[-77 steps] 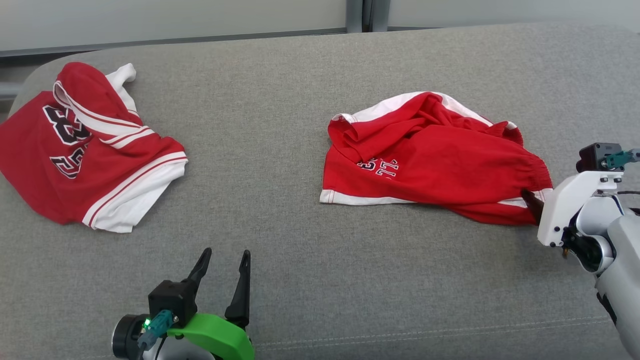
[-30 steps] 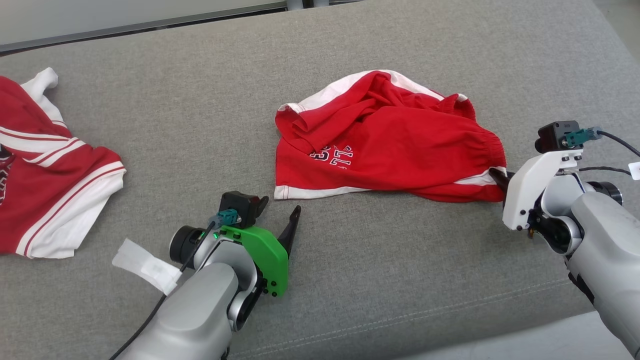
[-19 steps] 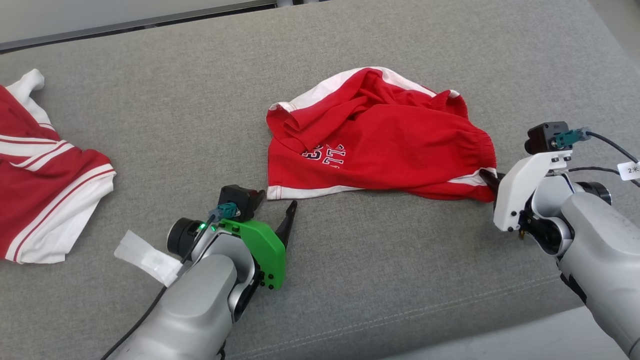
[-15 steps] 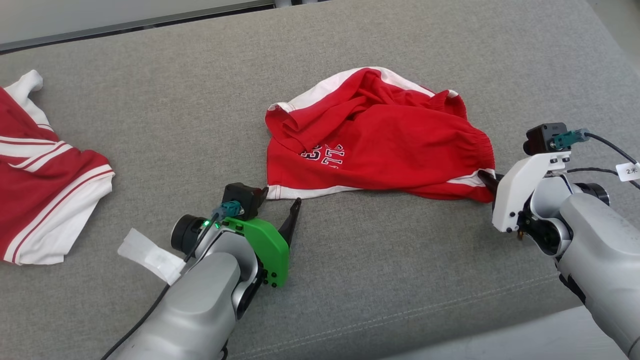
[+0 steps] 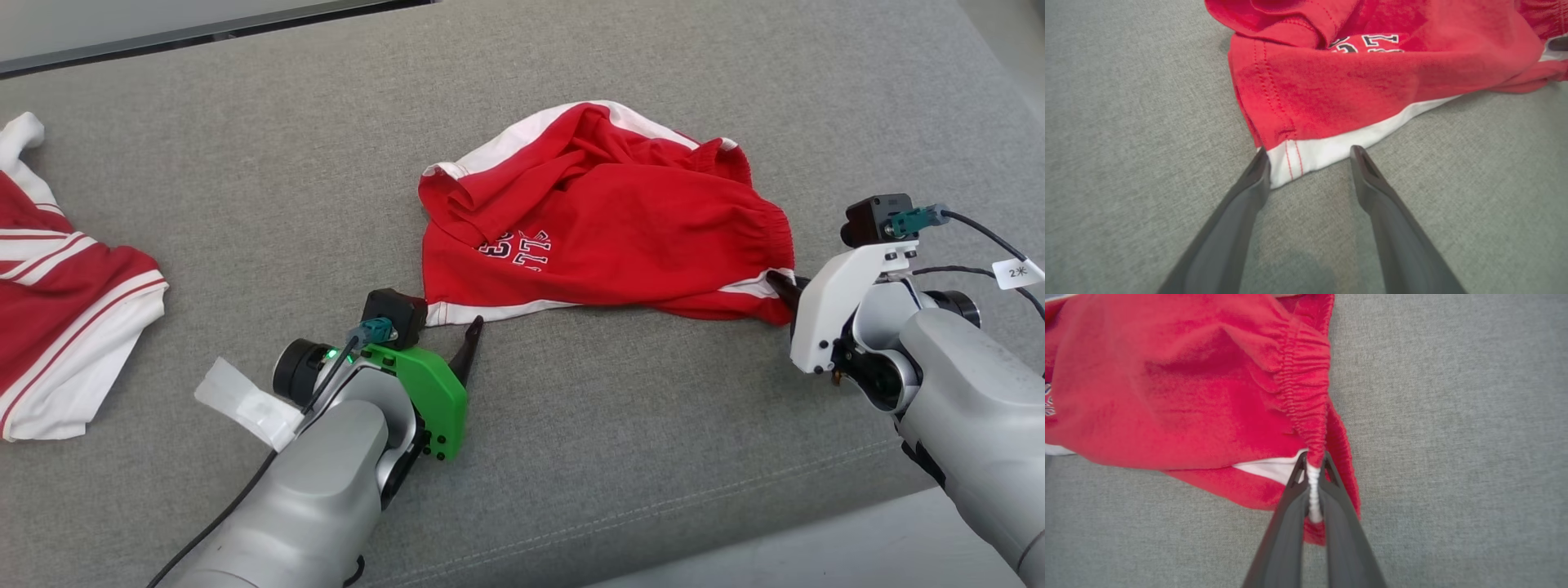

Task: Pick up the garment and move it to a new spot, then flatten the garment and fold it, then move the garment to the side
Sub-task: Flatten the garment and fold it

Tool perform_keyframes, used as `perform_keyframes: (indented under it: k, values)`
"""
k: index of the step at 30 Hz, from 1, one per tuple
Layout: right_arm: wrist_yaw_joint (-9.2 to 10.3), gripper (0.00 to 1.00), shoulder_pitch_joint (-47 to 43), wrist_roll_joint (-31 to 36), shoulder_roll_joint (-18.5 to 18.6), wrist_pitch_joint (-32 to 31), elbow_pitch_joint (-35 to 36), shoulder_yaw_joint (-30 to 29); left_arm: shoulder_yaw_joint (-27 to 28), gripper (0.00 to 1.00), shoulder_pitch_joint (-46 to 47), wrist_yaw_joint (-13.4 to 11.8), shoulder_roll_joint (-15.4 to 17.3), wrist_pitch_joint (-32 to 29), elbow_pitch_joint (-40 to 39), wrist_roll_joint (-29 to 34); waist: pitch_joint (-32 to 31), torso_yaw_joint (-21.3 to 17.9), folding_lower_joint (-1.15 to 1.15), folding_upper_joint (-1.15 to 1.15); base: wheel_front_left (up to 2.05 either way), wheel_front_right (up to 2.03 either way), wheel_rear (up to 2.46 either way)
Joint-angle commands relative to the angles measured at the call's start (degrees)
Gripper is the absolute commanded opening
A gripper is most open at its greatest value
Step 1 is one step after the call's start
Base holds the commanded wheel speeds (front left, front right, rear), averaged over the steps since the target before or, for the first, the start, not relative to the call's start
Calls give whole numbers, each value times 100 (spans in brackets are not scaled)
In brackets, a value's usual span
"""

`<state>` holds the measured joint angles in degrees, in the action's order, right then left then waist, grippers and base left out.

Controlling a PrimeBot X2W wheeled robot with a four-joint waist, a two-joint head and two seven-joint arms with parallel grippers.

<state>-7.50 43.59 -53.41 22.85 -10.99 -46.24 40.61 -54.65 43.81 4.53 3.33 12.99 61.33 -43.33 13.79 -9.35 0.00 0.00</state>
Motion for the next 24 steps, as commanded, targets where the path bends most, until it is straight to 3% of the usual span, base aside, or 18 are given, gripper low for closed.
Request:
perform_keyframes:
  k: [1, 2, 11, 24]
  values:
    - [1, 0, 61, -75, -4, 42, -29, 47, -41, 66, 137, 36, 3, -23, 68, 6, 43, -40, 0, 0, 0, 0, 0]
    - [2, 0, 79, -83, 0, 61, -36, 69, -57, 54, 146, 46, -1, -28, 105, 7, 56, -48, 0, 0, 0, 0, 0]
    - [2, 0, 133, -233, 71, 219, -111, 233, -211, 0, 201, 145, -20, 18, 263, 31, 49, -20, 0, 0, 0, 0, 0]
    - [2, 0, 122, -523, 321, 461, 298, 384, 357, 0, -46, 242, 263, 186, -376, -557, -447, 204, 0, 0, 0, 0, 0]
